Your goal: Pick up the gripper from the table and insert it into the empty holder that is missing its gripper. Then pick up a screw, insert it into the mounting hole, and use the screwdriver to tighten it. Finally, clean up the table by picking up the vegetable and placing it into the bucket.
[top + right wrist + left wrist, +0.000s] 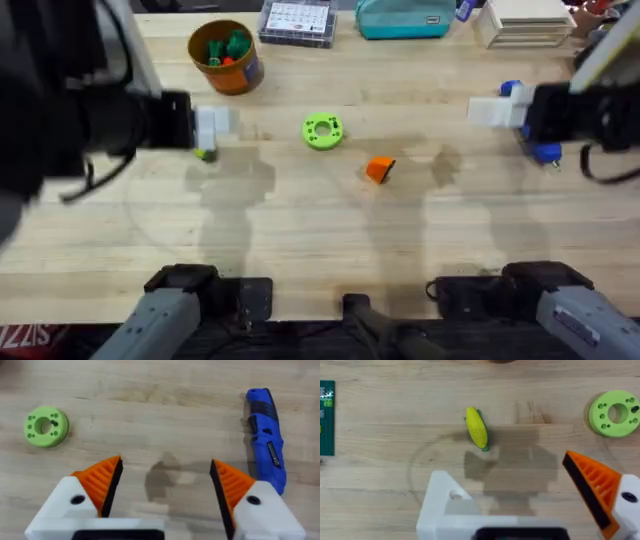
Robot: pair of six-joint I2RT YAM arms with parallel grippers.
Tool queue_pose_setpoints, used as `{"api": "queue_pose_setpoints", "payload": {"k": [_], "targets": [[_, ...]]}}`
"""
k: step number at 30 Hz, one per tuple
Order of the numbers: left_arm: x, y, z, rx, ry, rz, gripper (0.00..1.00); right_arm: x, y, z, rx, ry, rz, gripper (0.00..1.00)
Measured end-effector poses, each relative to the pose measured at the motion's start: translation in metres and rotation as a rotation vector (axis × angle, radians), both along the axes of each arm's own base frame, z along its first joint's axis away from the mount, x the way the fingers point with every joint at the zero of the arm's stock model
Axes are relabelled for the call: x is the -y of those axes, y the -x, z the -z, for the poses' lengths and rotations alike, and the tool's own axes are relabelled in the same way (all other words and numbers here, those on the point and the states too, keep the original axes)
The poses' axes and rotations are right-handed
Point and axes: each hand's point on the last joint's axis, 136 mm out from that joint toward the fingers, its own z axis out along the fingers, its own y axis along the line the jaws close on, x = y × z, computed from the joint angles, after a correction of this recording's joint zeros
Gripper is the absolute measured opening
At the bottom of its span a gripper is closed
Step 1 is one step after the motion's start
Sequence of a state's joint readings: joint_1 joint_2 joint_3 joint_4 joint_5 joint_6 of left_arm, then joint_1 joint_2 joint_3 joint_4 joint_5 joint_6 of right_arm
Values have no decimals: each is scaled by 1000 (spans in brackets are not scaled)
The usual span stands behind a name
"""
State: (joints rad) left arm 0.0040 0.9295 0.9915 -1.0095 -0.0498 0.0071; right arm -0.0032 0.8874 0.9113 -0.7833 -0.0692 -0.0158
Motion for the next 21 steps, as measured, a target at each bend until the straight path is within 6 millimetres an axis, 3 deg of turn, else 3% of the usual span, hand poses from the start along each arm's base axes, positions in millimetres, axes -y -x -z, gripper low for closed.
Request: {"api": "queue_pose_setpoints", "payload": {"k": [6, 11, 17, 18, 19, 20, 21], "targets": [[0, -34, 3, -69, -2, 3, 984, 0, -20, 5, -66, -1, 0, 994], [-9, -40, 33, -186, 20, -57, 990, 0, -22, 17, -116, -1, 0, 994], [-43, -47, 80, -323, 88, -213, 990, 0, -24, 22, -135, -1, 0, 994], [-59, -52, 104, -372, 115, -271, 990, 0, -24, 23, -137, -1, 0, 994], [-63, -54, 112, -386, 123, -286, 990, 0, -24, 23, -138, -1, 0, 994], [-73, -60, 142, -437, 153, -321, 989, 0, -24, 23, -138, -1, 0, 994], [-73, -62, 148, -444, 158, -322, 989, 0, -24, 23, -138, -1, 0, 994]]}}
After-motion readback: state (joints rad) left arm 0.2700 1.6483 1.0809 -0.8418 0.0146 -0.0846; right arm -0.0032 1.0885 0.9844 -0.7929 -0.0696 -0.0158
